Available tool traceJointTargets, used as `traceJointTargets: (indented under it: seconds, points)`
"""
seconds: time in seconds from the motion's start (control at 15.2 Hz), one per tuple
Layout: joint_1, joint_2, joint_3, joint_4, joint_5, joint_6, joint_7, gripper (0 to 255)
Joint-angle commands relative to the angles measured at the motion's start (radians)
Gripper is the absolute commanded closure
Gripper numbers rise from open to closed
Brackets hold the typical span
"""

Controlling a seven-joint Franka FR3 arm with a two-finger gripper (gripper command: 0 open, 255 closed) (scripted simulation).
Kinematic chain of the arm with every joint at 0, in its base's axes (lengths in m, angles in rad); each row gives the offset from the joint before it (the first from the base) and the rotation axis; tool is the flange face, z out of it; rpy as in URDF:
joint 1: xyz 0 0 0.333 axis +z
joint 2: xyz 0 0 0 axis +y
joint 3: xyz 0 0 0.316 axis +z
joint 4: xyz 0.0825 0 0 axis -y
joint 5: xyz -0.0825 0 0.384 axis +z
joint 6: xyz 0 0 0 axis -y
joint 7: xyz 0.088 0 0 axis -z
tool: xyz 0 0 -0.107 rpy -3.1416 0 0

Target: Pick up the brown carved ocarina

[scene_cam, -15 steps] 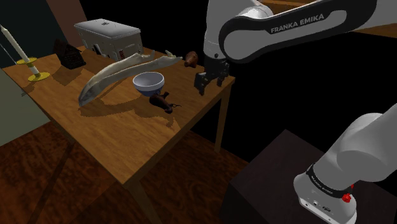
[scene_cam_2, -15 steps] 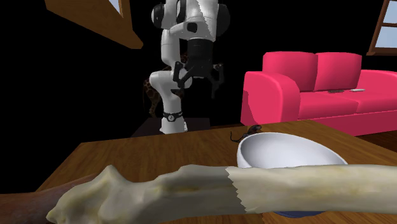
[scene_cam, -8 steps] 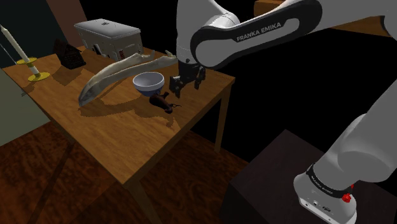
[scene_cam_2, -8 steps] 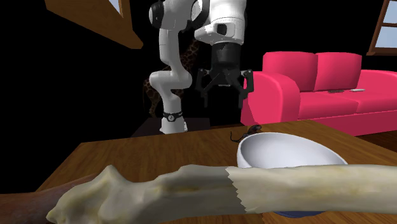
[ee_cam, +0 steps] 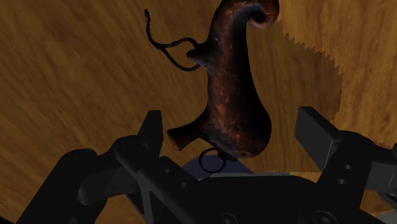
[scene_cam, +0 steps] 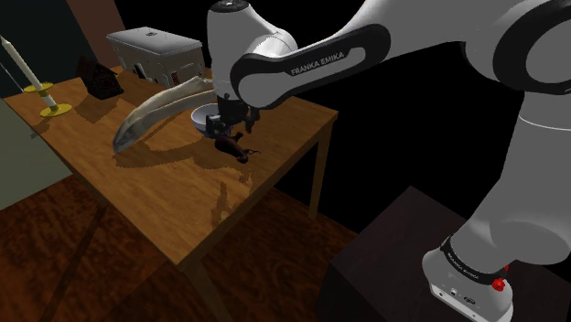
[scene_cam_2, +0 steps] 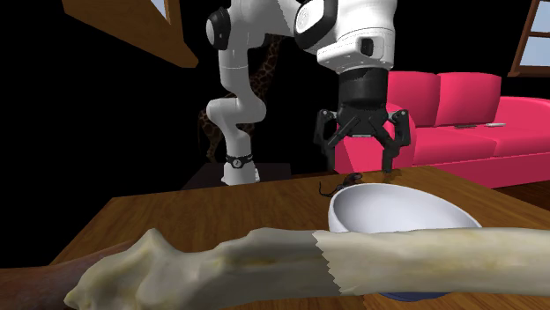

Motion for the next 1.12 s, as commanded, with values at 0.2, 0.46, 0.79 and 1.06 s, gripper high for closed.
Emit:
traceJointTargets:
  seconds: [0.2, 0.46, 0.79, 1.06]
  points:
    - [0.02, 0.054, -0.007, 0.024, -0.03, 0.029, 0.026, 0]
    - [0.022, 0.072, -0.014, -0.011, -0.046, 0.081, 0.041, 0]
    - [0.023, 0.073, -0.014, -0.01, -0.047, 0.08, 0.042, 255]
    - [0.023, 0.073, -0.014, -0.01, -0.047, 0.08, 0.042, 255]
